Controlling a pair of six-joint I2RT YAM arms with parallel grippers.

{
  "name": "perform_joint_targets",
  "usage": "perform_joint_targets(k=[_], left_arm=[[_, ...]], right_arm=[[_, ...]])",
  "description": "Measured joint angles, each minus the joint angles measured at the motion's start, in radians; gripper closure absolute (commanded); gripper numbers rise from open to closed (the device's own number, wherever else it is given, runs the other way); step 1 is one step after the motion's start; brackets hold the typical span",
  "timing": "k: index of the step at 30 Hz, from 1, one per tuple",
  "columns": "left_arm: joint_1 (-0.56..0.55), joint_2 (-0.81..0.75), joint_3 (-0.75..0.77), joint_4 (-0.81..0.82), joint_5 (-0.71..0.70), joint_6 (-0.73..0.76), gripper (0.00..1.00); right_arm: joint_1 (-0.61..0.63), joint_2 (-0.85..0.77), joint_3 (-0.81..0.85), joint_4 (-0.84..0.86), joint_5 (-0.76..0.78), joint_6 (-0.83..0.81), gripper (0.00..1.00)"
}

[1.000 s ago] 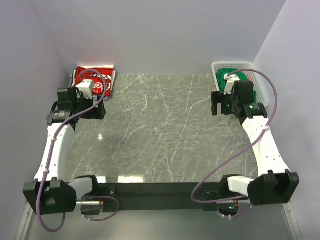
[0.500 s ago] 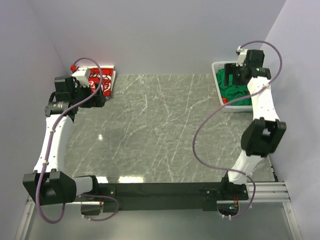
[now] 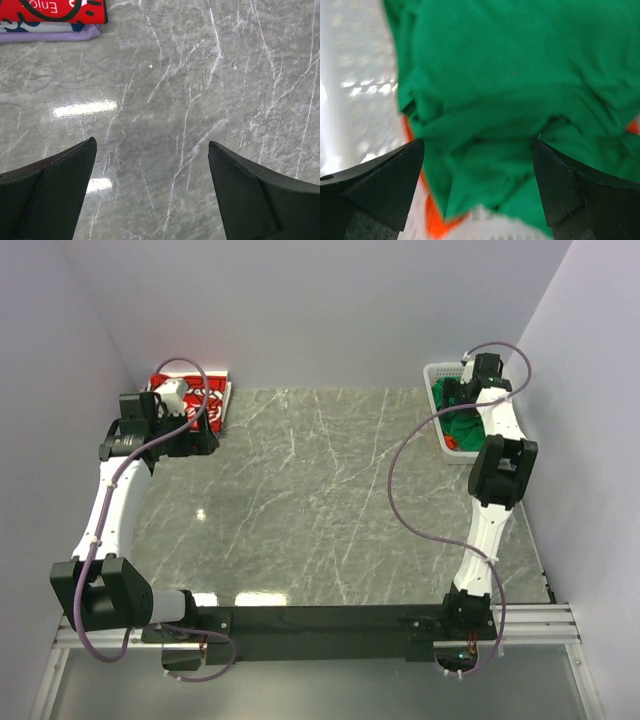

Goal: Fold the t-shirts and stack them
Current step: Grab the tshirt from the pile

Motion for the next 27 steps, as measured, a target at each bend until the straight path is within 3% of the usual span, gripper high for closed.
perform_joint_targets(k=[3,6,9,10,13,20,27], left_arm=[[0.0,0.001,-0.002,0.0,0.01,-0.001,0.01],[0.0,0.002,-0.004,-0.003,0.017,-0.002,0.01],[0.0,0.005,-0.008,-0.003,0.024,-0.006,0.0],[0.0,0.006,-0.009,-0.003,0.024,-0.006,0.01],[0.0,0.011,-0.011,-0.003,0.029,-0.01,0.0],[0.0,0.029,-0.01,-0.004,0.045,-0.021,0.01],[0.0,0.032,-0.01,-0.004,0.05,-0.026,0.01]], right_arm=[[0.0,0.06,0.031,0.021,0.016,0.005,0.09],[-0.002,0.087,0.047,0.045,0.029,0.013,0.27],[-0.004,0.086,0.047,0.066,0.032,0.028,0.51],[-0.005,0.086,0.047,0.076,0.033,0.033,0.66],[-0.009,0.082,0.046,0.089,0.034,0.046,0.96],[-0.021,-0.022,0.001,0.096,0.05,0.062,1.0],[-0.035,-0.272,-0.058,0.105,0.038,0.069,1.0]])
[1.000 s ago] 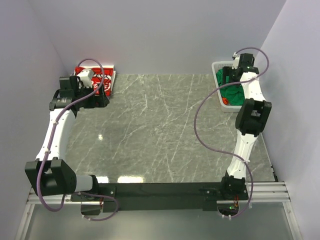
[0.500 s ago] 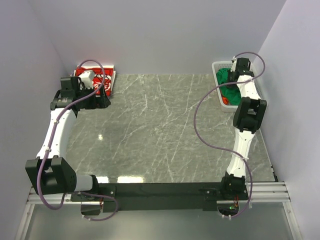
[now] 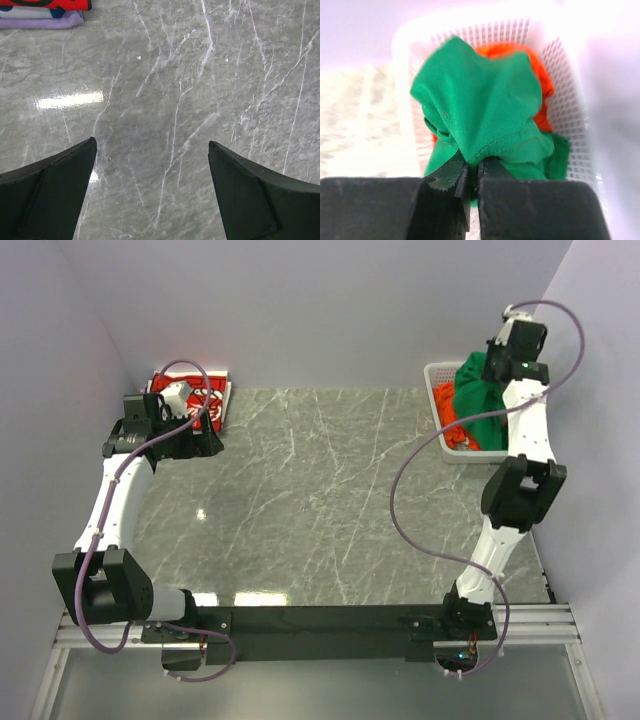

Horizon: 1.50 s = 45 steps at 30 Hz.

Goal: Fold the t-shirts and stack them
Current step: Grab the tshirt from the pile, then move the tshirt to the center of the board

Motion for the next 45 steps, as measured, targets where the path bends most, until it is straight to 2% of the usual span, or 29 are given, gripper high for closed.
perform_joint_targets(k=[7,13,18,21,25,26,27,29,30,34,38,42,45], left_arm=[[0.0,0.0,0.0,0.0,0.003,-0.006,0.01],[0.0,0.0,0.012,-0.011,0.02,-0.006,0.01],[0.001,-0.008,0.047,-0.026,0.05,-0.005,0.0],[0.007,-0.034,0.06,-0.023,0.077,-0.006,0.01],[0.029,-0.086,0.069,-0.011,0.133,-0.008,0.01],[0.038,-0.099,0.069,-0.006,0.149,-0.011,0.01],[0.047,-0.112,0.069,0.001,0.167,-0.017,0.01],[0.064,-0.13,0.069,0.018,0.201,-0.026,0.01],[0.072,-0.136,0.069,0.024,0.216,-0.029,0.01],[0.101,-0.139,0.058,0.045,0.274,-0.033,0.01],[0.107,-0.124,0.026,0.045,0.326,-0.01,0.01],[0.08,-0.09,-0.012,0.026,0.375,0.072,0.02],[-0.001,-0.058,-0.042,0.014,0.37,0.145,0.11]], right_arm=[[0.0,-0.19,0.003,-0.008,-0.074,0.023,1.0],[0.001,-0.299,0.038,-0.066,-0.205,0.057,1.0],[0.031,-0.454,0.03,-0.082,-0.322,0.071,1.0],[0.111,-0.587,-0.03,-0.062,-0.369,0.065,1.0],[0.334,-0.73,-0.182,-0.046,-0.411,0.024,1.0],[0.385,-0.737,-0.215,-0.046,-0.419,0.012,0.87],[0.448,-0.746,-0.254,-0.049,-0.427,0.002,0.41],[0.562,-0.723,-0.307,-0.075,-0.432,-0.027,0.18],[0.609,-0.692,-0.316,-0.102,-0.433,-0.045,0.12],[0.723,-0.544,-0.402,-0.167,-0.474,-0.092,0.09],[0.723,-0.526,-0.62,-0.232,-0.489,-0.1,0.09],[0.691,-0.577,-0.738,-0.259,-0.478,-0.11,0.18],[0.639,-0.615,-0.816,-0.255,-0.48,-0.109,0.25]])
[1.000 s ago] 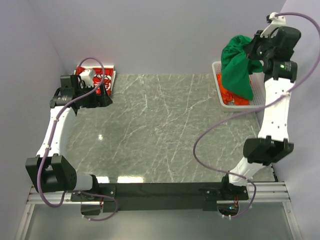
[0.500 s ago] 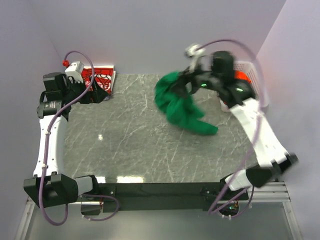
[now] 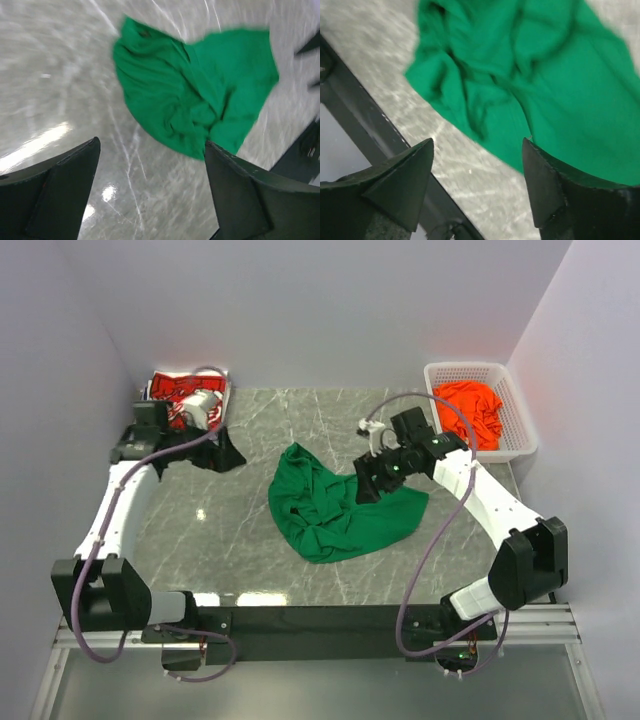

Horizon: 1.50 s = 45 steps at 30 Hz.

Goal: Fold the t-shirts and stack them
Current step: Move the tshirt to the center of the board, then flatten the tshirt out

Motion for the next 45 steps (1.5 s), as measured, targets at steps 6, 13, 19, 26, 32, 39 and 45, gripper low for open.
perform_joint_targets(k=[6,13,19,26,32,39,45], left_arm=[[-0.234,0.111,-0.045,0.0,-0.05,0.103,0.31],[-0.455,0.328,-0.043,0.064,-0.174,0.118,0.28],[-0.535,0.474,-0.013,0.078,-0.225,0.106,0.54],[-0.503,0.509,-0.01,0.055,-0.253,0.108,0.99],[-0.268,0.5,0.051,-0.037,-0.23,0.166,0.99],[-0.053,0.501,0.122,-0.136,-0.243,0.29,0.99],[0.037,0.532,0.138,-0.218,-0.247,0.356,0.74]], right_arm=[[-0.109,0.007,-0.185,0.016,0.028,0.018,0.34],[-0.178,0.103,-0.243,0.051,0.03,0.017,0.42],[-0.179,0.205,-0.245,0.06,0.014,-0.005,0.46],[-0.179,0.307,-0.222,0.038,0.018,-0.032,0.57],[-0.178,0.34,-0.2,0.008,-0.003,-0.044,0.63],[-0.135,0.341,-0.172,-0.067,-0.065,-0.092,0.63],[-0.123,0.339,-0.086,-0.188,-0.121,-0.162,0.52]])
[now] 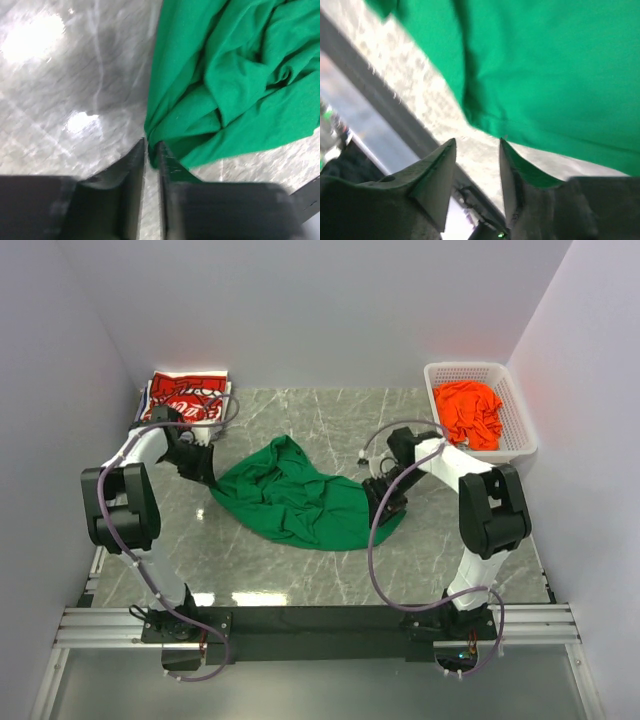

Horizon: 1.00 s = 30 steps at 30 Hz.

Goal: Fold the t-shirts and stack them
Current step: Flatten the tshirt out

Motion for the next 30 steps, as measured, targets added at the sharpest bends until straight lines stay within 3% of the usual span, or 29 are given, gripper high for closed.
perform_joint_targets(k=[1,4,7,12,19,23,30], left_arm=[[0.01,0.003,0.002,-0.008,0.002,0.006,0.64],[0.037,0.005,0.008,-0.032,0.023,0.023,0.49],[0.036,-0.004,0.026,-0.033,0.057,0.021,0.42],[-0.045,-0.034,0.071,0.0,0.078,0.006,0.4],[-0.291,-0.034,0.113,0.152,0.091,-0.095,0.4],[-0.408,-0.001,0.126,0.229,0.086,-0.139,0.4],[-0.513,0.11,0.171,0.303,0.061,-0.17,0.39]], right_arm=[[-0.01,-0.002,0.024,0.002,0.005,0.003,0.51],[-0.036,-0.01,0.089,0.045,0.05,0.035,0.45],[-0.047,-0.012,0.144,0.113,0.132,0.077,0.4],[-0.046,0.037,0.243,0.179,0.247,0.117,0.38],[-0.046,0.149,0.265,0.224,0.309,0.14,0.39],[-0.046,0.161,0.224,0.229,0.309,0.144,0.43],[-0.046,0.197,0.203,0.219,0.285,0.148,0.53]])
